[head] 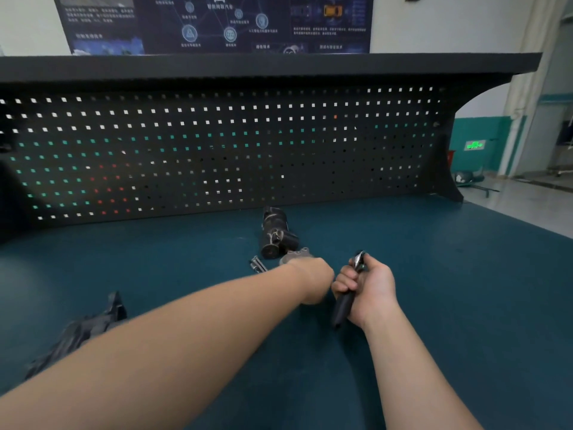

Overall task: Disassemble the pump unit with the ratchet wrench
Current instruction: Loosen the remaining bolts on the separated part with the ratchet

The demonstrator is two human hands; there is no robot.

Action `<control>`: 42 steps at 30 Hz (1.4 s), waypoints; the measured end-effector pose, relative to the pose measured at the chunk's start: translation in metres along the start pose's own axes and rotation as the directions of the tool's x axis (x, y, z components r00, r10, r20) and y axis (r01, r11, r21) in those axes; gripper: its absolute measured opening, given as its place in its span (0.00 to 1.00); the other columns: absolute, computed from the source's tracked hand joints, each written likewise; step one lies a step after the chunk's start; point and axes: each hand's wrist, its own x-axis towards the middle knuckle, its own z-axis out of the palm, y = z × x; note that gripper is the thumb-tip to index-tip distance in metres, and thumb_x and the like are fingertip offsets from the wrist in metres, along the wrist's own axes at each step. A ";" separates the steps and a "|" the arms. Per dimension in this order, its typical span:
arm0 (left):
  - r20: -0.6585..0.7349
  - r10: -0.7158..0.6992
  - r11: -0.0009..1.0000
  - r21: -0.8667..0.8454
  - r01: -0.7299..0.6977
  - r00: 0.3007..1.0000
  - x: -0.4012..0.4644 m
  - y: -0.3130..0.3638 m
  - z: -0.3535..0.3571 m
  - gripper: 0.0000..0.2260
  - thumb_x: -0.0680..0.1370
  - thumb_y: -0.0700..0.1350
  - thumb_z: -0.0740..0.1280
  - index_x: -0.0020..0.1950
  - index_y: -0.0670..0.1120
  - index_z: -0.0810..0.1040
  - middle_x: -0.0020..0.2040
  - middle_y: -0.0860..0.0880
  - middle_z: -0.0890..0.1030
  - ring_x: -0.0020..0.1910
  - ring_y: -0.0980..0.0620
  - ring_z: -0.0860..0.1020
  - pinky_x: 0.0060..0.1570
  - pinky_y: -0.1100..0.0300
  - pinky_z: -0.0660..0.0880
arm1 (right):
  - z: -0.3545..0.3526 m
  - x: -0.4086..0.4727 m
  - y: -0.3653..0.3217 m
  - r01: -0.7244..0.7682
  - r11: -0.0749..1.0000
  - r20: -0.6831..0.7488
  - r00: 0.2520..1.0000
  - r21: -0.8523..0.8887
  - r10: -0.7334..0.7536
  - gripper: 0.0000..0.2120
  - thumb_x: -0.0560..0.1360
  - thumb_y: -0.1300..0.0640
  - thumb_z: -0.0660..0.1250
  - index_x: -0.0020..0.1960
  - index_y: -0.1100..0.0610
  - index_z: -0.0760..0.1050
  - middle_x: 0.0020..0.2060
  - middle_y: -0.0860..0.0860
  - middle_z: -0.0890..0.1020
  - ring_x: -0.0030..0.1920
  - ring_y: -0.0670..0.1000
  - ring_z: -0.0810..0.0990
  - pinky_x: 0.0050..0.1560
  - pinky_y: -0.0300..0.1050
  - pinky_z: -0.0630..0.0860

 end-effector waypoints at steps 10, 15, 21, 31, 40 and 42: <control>-0.214 -0.275 0.772 -0.630 0.082 0.937 -0.040 -0.037 -0.020 0.04 0.72 0.43 0.68 0.43 0.43 0.80 0.37 0.49 0.80 0.39 0.50 0.78 0.31 0.64 0.70 | 0.003 -0.016 -0.005 0.008 0.873 0.293 0.943 -0.488 0.155 0.16 0.80 0.47 0.57 0.39 0.55 0.73 0.24 0.49 0.65 0.20 0.46 0.60 0.21 0.38 0.63; -0.324 -0.356 0.616 -0.787 -0.040 0.877 -0.088 -0.061 -0.023 0.06 0.72 0.39 0.71 0.46 0.47 0.83 0.35 0.55 0.80 0.33 0.56 0.80 0.33 0.71 0.73 | 0.012 -0.027 0.003 0.029 0.846 0.440 0.863 -0.533 0.248 0.16 0.76 0.46 0.60 0.35 0.54 0.76 0.23 0.49 0.66 0.19 0.46 0.59 0.21 0.38 0.63; -0.343 -0.388 0.454 -0.879 -0.147 0.855 -0.124 -0.066 -0.017 0.07 0.71 0.42 0.75 0.43 0.54 0.84 0.38 0.53 0.85 0.37 0.59 0.83 0.47 0.60 0.79 | 0.020 -0.038 0.015 -0.106 0.907 0.546 0.768 -0.407 0.335 0.18 0.74 0.47 0.61 0.37 0.61 0.77 0.19 0.48 0.66 0.14 0.43 0.61 0.16 0.36 0.61; -0.354 -0.360 0.421 -0.887 -0.189 0.863 -0.140 -0.063 -0.013 0.06 0.74 0.43 0.73 0.50 0.50 0.85 0.35 0.60 0.83 0.37 0.61 0.82 0.49 0.59 0.79 | 0.026 -0.046 0.023 -0.128 0.919 0.613 0.710 -0.372 0.347 0.14 0.72 0.50 0.64 0.38 0.62 0.75 0.18 0.50 0.67 0.13 0.45 0.63 0.17 0.35 0.61; -0.327 -0.266 0.530 -0.835 -0.146 0.907 -0.146 -0.061 -0.017 0.09 0.80 0.44 0.65 0.42 0.46 0.81 0.30 0.53 0.79 0.29 0.56 0.80 0.34 0.67 0.75 | 0.029 -0.049 0.027 -0.045 0.865 0.560 0.745 -0.500 0.362 0.16 0.72 0.48 0.64 0.36 0.60 0.77 0.19 0.50 0.66 0.15 0.45 0.62 0.19 0.36 0.62; -0.375 -0.303 0.576 -0.805 -0.145 0.876 -0.144 -0.059 -0.018 0.08 0.79 0.45 0.66 0.42 0.49 0.82 0.30 0.53 0.79 0.31 0.56 0.79 0.36 0.62 0.76 | 0.029 -0.049 0.027 -0.083 0.878 0.562 0.739 -0.471 0.371 0.16 0.74 0.47 0.62 0.39 0.59 0.77 0.19 0.49 0.66 0.15 0.45 0.62 0.19 0.36 0.62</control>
